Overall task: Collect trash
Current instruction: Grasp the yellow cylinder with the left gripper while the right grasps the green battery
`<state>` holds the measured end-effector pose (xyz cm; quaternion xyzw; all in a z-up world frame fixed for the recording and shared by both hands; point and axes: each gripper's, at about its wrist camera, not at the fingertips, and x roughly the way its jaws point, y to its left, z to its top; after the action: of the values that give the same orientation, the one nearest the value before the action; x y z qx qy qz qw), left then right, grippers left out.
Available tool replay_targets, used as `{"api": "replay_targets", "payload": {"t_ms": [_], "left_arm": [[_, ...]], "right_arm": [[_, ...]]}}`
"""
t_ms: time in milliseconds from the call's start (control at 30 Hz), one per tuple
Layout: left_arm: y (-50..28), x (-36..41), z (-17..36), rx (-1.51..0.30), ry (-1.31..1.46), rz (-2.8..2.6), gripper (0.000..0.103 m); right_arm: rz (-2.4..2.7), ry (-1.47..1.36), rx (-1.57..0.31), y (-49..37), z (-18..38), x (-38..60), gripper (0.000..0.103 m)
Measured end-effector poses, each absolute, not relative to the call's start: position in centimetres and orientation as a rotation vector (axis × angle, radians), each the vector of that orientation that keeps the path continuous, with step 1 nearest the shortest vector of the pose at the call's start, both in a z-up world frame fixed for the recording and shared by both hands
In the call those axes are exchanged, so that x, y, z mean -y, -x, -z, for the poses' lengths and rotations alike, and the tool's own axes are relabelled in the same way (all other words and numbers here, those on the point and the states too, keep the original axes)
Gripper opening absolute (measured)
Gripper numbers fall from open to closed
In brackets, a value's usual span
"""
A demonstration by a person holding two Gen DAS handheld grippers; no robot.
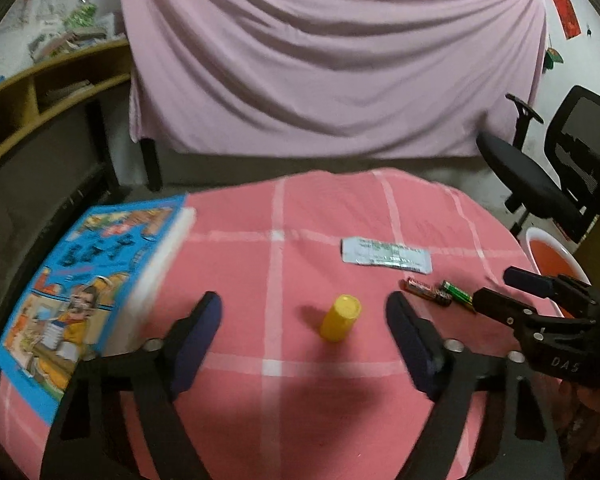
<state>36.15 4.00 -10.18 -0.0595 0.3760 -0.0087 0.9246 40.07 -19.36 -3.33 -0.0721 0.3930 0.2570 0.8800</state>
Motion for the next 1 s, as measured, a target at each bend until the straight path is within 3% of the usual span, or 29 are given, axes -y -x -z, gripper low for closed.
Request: {"api": "replay_targets", "payload": {"t_ms": [100, 267, 567, 633, 700, 767, 1000], "left_arm": [[-37.0, -3.8, 10.8, -0.818, 0.139, 0.045, 0.056], [-36.9, -3.0, 10.6, -0.814, 0.128, 0.073, 0.046], [-37.1, -2.5, 10.7, -0.828, 0.121, 0.108, 0.020], [-37.0, -2.6, 10.7, -0.828, 0.129, 0.110, 0.019], [-36.8, -2.7, 10.7, -0.825, 0.141, 0.116, 0.012], [-36.6, -2.9, 10.7, -0.821, 0.148, 0.123, 0.012], [-36.2, -2.6, 10.5, -0.810, 0.151, 0.116, 0.012]], "right_arm": [[-0.554, 0.152, -0.845, -40.4, 3.6, 19.2, 0.057], [-0.580, 0.184, -0.902, -41.0, 4.4, 18.4, 0.047], [-0.582, 0.249, -0.902, -40.9, 4.6, 17.5, 0.045], [-0.612, 0.241, -0.898, -40.8, 4.5, 17.6, 0.035], [-0.641, 0.236, -0.895, -40.6, 4.5, 17.6, 0.018], [-0.662, 0.229, -0.897, -40.6, 4.5, 17.7, 0.011], [-0.648, 0.257, -0.860, -39.8, 4.2, 17.3, 0.008]]}}
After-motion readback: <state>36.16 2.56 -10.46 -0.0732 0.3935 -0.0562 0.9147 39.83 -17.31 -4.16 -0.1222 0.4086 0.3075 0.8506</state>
